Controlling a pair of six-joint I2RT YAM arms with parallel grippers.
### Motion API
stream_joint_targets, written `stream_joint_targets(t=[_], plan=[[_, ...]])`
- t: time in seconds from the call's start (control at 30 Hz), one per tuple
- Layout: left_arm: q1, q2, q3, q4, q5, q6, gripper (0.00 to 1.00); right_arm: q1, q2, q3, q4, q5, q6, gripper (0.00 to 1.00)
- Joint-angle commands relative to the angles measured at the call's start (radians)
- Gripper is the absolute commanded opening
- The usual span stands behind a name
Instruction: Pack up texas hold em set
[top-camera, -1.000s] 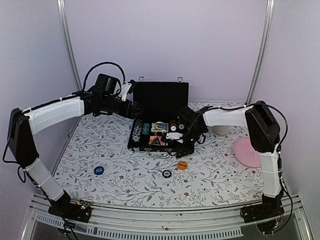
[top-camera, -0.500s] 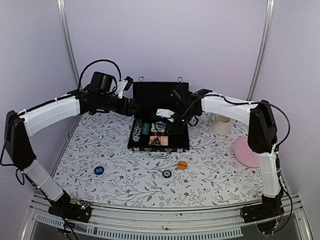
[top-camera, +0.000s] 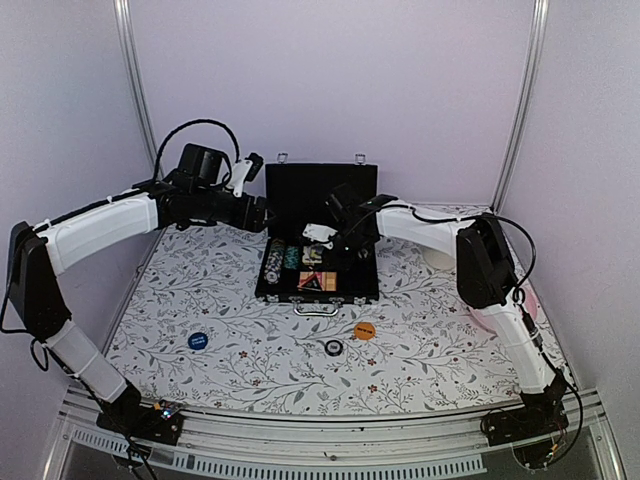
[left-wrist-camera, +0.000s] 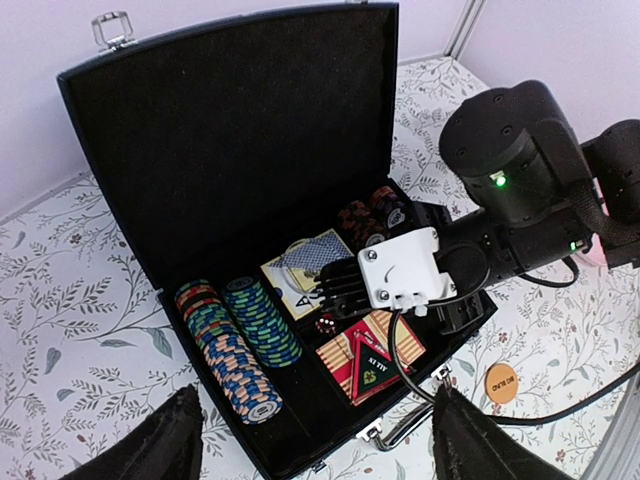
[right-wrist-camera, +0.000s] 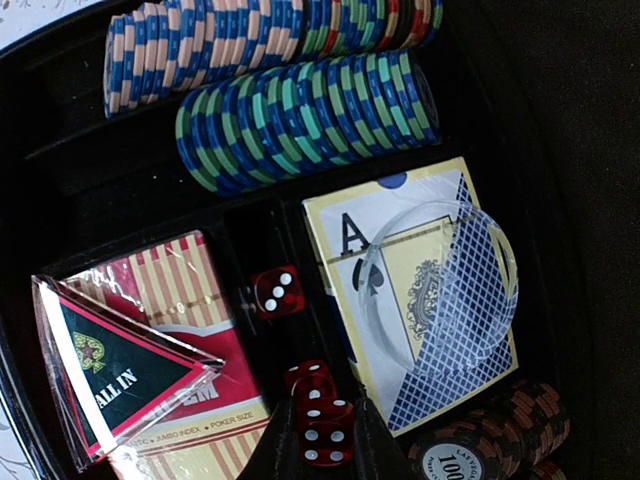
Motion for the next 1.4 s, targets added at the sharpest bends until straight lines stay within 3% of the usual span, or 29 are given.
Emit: stream_joint_targets(t=[0.0, 0.5, 0.73, 0.87, 1.37], plan=[[0.017, -0.03, -0.011, 0.02, 0.015, -0.008, 0.79, -0.004, 0.047, 0.019, -0.004, 0.049, 0.022, 0.03], [0.028, -0.026, -0.012, 0.02, 0.035, -0.017, 0.79, -0.009, 0.017, -0.043, -0.016, 0.056, 0.039, 0.04], [0.03, -0.023, -0.013, 0.02, 0.039, -0.018, 0.79, -0.01, 0.001, -0.053, -0.022, 0.057, 0.051, 0.18], [0.03, -0.023, -0.013, 0.019, 0.04, -0.018, 0.79, -0.011, -0.025, -0.052, -0.023, 0.051, 0.063, 0.31], [0.038, -0.017, -0.013, 0.017, 0.034, -0.023, 0.79, -0.048, -0.115, -0.051, -0.026, -0.002, 0.095, 0.35]])
